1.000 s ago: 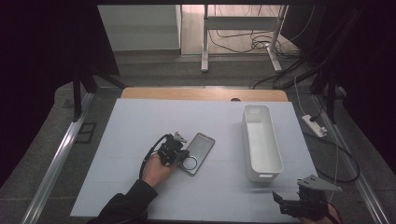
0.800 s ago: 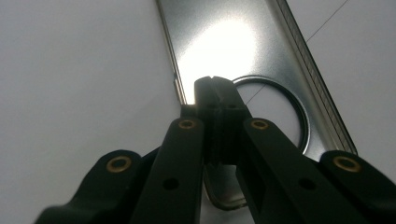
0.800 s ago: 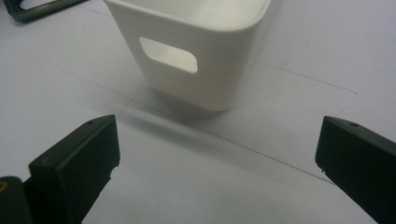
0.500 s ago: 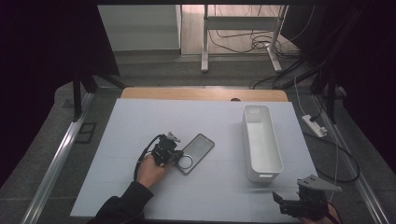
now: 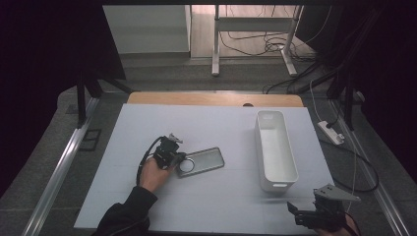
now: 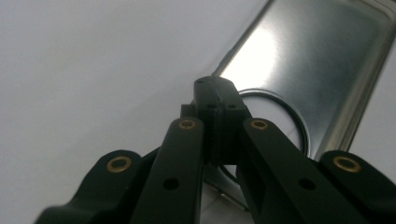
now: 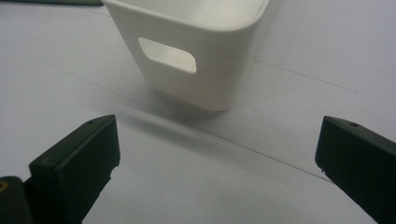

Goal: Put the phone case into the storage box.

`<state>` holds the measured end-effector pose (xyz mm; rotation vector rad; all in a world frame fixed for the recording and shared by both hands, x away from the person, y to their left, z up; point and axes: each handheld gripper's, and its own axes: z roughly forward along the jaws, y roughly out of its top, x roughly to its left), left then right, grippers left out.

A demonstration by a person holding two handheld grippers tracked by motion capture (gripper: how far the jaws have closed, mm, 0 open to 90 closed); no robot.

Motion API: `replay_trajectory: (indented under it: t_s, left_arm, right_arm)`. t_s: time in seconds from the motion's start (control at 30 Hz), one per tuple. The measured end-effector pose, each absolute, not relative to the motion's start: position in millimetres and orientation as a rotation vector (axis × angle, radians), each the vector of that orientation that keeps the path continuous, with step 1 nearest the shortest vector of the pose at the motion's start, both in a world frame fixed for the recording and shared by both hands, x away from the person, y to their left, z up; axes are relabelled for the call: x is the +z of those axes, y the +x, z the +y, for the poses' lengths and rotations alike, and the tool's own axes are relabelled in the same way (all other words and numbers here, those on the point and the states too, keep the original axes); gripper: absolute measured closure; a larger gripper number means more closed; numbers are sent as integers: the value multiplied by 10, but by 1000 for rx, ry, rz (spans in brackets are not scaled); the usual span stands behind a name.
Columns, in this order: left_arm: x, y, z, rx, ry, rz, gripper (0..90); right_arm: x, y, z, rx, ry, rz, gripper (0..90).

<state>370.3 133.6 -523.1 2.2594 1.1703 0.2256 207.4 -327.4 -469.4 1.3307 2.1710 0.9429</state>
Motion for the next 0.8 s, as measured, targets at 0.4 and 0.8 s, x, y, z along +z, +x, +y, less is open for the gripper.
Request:
replay_trajectory:
  t_s: [0.4, 0.8]
  left_arm:
    - [-5222, 3935, 1248, 297, 2278, 1165, 890]
    - [-5236, 4105, 1179, 318, 2251, 1179, 890]
  right_arm:
    - [-4693, 2073, -3279, 942, 1332, 2170, 2]
    - [-4693, 2072, -3279, 942, 1331, 2170, 2]
